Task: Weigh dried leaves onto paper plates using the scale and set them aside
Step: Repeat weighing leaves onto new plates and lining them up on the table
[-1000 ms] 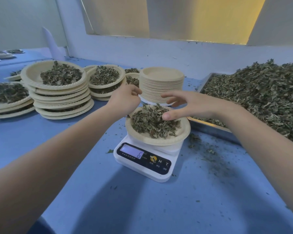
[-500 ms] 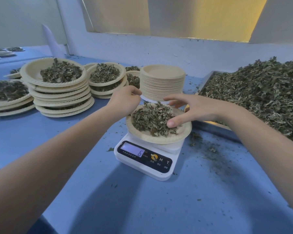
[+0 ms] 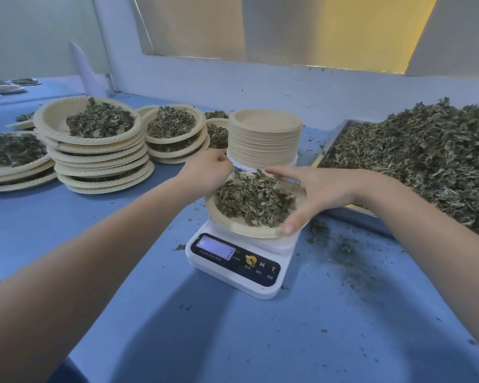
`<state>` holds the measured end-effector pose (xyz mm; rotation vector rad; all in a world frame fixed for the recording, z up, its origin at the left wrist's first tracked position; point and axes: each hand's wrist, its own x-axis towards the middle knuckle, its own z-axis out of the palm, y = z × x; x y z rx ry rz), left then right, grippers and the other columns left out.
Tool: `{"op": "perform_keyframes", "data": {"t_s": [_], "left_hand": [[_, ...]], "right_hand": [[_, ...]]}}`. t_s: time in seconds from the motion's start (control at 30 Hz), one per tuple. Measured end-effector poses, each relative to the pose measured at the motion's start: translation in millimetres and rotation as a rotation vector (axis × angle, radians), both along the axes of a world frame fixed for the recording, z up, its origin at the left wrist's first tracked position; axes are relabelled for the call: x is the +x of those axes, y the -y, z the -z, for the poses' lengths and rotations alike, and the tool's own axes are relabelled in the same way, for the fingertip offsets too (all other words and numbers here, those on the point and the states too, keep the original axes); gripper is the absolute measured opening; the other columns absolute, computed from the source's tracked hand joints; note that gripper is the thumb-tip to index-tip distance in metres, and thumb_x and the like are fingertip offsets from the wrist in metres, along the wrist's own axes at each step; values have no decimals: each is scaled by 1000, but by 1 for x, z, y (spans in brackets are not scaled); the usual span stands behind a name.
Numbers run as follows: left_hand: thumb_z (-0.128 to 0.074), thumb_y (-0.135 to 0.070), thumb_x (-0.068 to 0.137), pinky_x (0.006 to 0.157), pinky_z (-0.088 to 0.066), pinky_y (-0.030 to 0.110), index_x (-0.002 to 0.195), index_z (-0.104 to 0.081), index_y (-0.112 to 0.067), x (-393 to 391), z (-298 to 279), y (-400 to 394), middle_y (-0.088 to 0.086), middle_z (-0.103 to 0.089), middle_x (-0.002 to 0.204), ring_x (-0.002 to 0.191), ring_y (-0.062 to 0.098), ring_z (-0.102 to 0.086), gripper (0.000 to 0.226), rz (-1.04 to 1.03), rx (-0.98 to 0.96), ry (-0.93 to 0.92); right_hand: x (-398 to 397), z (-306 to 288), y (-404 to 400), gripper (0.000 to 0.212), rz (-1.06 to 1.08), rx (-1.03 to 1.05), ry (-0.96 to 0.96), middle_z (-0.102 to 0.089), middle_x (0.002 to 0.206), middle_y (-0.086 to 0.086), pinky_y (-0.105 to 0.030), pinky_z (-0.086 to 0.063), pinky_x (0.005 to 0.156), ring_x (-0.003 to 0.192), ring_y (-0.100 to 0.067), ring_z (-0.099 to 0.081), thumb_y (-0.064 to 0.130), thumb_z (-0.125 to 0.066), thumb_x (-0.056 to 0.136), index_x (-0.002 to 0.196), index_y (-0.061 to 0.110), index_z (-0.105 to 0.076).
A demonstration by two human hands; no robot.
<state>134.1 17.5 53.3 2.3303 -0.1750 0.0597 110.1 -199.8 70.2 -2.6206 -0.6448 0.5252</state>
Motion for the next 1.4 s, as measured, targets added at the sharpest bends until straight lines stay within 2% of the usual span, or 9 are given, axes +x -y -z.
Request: {"op": "perform_keyframes", "data": {"t_s": [0.17, 0.47, 0.67, 0.73, 0.83, 0.9, 1.03, 1.13, 1.4], "left_hand": [[-39, -32, 97, 64, -33, 29, 99, -46, -19, -7, 11, 2, -4, -45, 80, 75, 15, -44, 16, -13, 20, -109], [-29, -38, 100, 50, -30, 27, 135, -36, -13, -16, 17, 17, 0, -48, 74, 62, 11, -46, 43, -25, 27, -100], [-35, -37, 99, 62, -32, 28, 95, -49, -19, -8, -8, 4, -4, -45, 81, 72, 10, -43, 23, -71, -34, 18], [-35, -38, 99, 73, -33, 30, 106, -54, -15, -8, -24, -10, 1, -52, 97, 86, 18, -46, 31, -113, -29, 54], [-35, -40, 99, 79, -28, 28, 118, -55, -13, -10, -47, -42, 6, -53, 119, 101, 23, -48, 39, -194, -9, 101], [-35, -39, 99, 77, -26, 27, 112, -55, -13, -14, -60, -69, 7, -52, 113, 108, 24, -48, 34, -258, 12, 122], [-36, -33, 99, 70, -31, 30, 98, -56, -14, -27, -86, -132, 5, -53, 90, 90, 21, -45, 27, -375, 56, 169], [-36, -34, 99, 74, -35, 31, 99, -57, -11, -34, -99, -185, 7, -55, 95, 90, 24, -49, 30, -476, 67, 177], [-42, -33, 97, 83, -38, 32, 110, -60, -8, -36, -107, -319, 8, -58, 104, 103, 27, -53, 33, -718, 29, 167]], "right_hand": [[2, 4, -4, 147, -40, -71, 7, 6, 153, 27, -29, -4, 115, 139, 3, 0, 66, -82, 35, 146, 45, 13], [5, 8, -7, 157, -19, -34, -15, 9, 157, 17, -24, -9, 114, 142, -1, -5, 71, -82, 29, 145, 44, 20], [7, -17, -17, 151, -26, 78, 64, 4, 156, 21, -19, -9, 108, 137, 5, -8, 68, -84, 34, 148, 41, 11], [12, -33, -31, 147, -61, 71, 93, 4, 157, 20, -19, -10, 106, 140, 1, -8, 69, -82, 36, 148, 41, 10], [21, -53, -65, 145, -127, 55, 132, 4, 157, 20, -20, -12, 106, 142, -2, -8, 72, -79, 36, 148, 41, 8], [27, -62, -93, 146, -182, 66, 162, 3, 157, 21, -20, -13, 106, 139, 2, -10, 75, -79, 36, 149, 40, 6], [40, -80, -162, 142, -290, 78, 250, -16, 152, 24, -18, -18, 102, 125, 9, -21, 78, -76, 30, 147, 43, -4], [50, -91, -217, 140, -371, 83, 262, -21, 145, 35, -20, -22, 106, 128, 11, -23, 81, -74, 26, 145, 47, -9], [77, -111, -363, 140, -550, 62, 211, -11, 157, 16, -36, -18, 117, 143, -7, -16, 73, -80, 37, 149, 40, -2]]}}
